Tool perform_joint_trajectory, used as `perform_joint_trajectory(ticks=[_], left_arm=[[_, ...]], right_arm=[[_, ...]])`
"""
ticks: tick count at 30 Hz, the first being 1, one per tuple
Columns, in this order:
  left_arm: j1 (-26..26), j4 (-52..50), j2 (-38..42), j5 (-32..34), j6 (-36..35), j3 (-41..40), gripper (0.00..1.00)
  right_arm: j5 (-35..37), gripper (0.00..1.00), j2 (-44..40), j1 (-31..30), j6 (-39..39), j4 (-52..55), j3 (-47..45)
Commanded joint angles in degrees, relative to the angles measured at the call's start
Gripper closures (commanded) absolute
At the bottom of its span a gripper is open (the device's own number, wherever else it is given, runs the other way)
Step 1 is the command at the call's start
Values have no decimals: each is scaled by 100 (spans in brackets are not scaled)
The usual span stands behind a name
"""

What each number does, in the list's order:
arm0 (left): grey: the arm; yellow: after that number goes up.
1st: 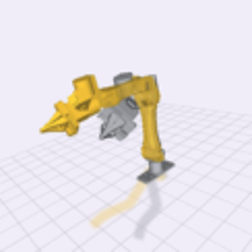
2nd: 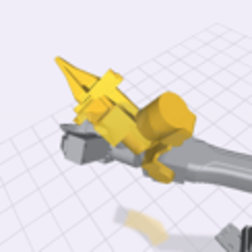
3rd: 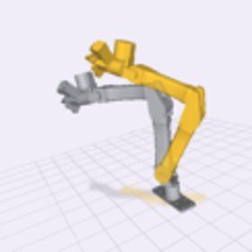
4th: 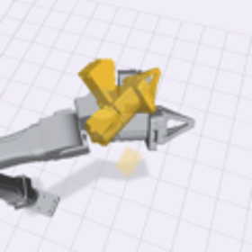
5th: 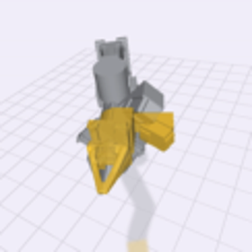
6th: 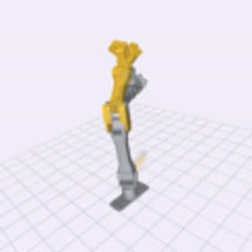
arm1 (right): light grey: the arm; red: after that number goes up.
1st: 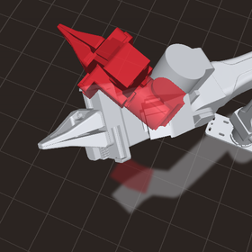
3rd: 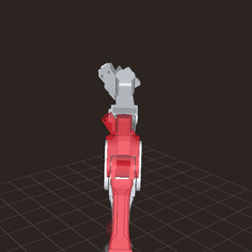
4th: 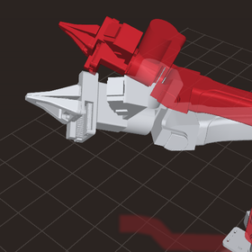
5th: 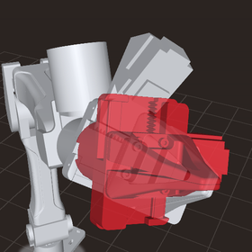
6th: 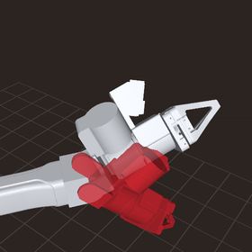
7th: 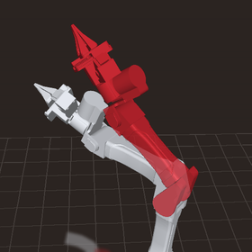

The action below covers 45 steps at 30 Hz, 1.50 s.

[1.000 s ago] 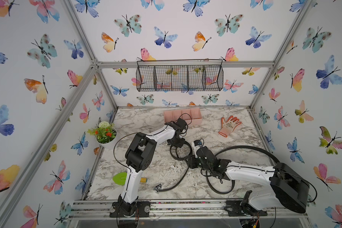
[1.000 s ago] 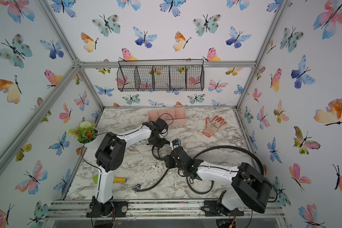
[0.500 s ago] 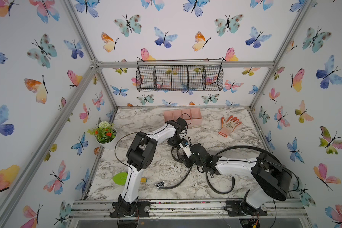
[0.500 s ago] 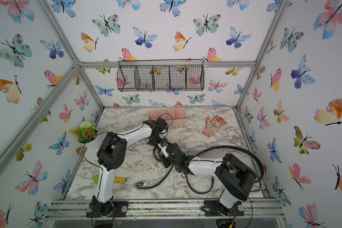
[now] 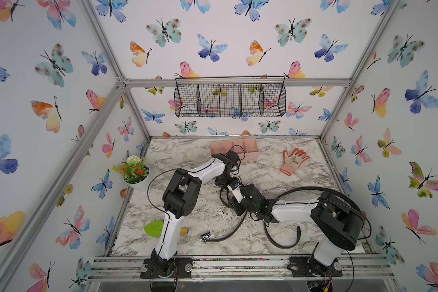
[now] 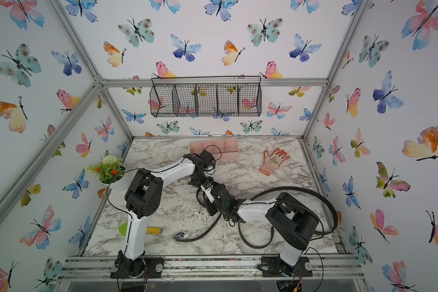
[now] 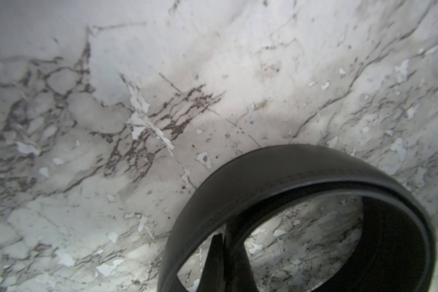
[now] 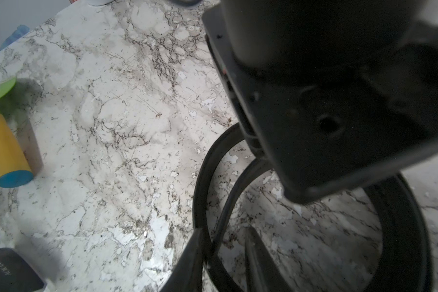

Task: Place the belts into the storage roll
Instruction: Roll the belt at the center of the board.

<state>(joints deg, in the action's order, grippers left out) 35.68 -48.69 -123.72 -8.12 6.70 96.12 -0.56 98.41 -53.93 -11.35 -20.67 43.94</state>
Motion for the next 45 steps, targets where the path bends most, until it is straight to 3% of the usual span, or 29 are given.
perform_joint_trajectory(ticks=[1, 7, 11, 13, 16, 23, 26, 31, 34, 38, 40, 42, 45], left_arm=[[9, -124, -151, -216, 33, -26, 100], [11, -116, -135, -242, 13, -75, 100], [-23, -47, -7, -314, 48, -158, 99], [-89, 108, 180, -475, 131, -306, 87], [-164, 402, 623, -784, 217, -632, 60], [-478, 1000, 1840, -810, 605, -1634, 35], [-800, 1526, 2589, -809, 1008, -2371, 1], [-896, 2813, 4449, -914, 2099, -4121, 2], [-412, 3318, 5494, -579, 2931, -5112, 2], [606, 3291, 6408, 43, 3856, -5728, 2], [1107, 3278, 6661, 202, 4021, -5889, 2], [1792, 3181, 6835, 774, 4175, -5944, 2], [2665, 3129, 6712, 1252, 4276, -5947, 2]], right_arm=[[-108, 74, 162, 31, -120, -147, 144], [-111, 95, 253, 62, -218, -175, 177], [-67, 96, 158, 119, -189, -134, 139], [-41, 96, 65, 146, -151, -86, 100], [-46, 96, -122, 193, -91, -101, -53], [-197, 96, -307, 277, -104, -206, -290], [-258, 96, -249, 304, -82, -175, -272], [-312, 96, -208, 401, 19, -117, -255], [-404, 96, -234, 556, 37, -101, -281], [-491, 96, -243, 748, 55, -39, -270], [-564, 96, -256, 812, 52, -12, -251], [-621, 96, -239, 861, 58, 41, -216], [-679, 96, -209, 897, 79, 124, -167]])
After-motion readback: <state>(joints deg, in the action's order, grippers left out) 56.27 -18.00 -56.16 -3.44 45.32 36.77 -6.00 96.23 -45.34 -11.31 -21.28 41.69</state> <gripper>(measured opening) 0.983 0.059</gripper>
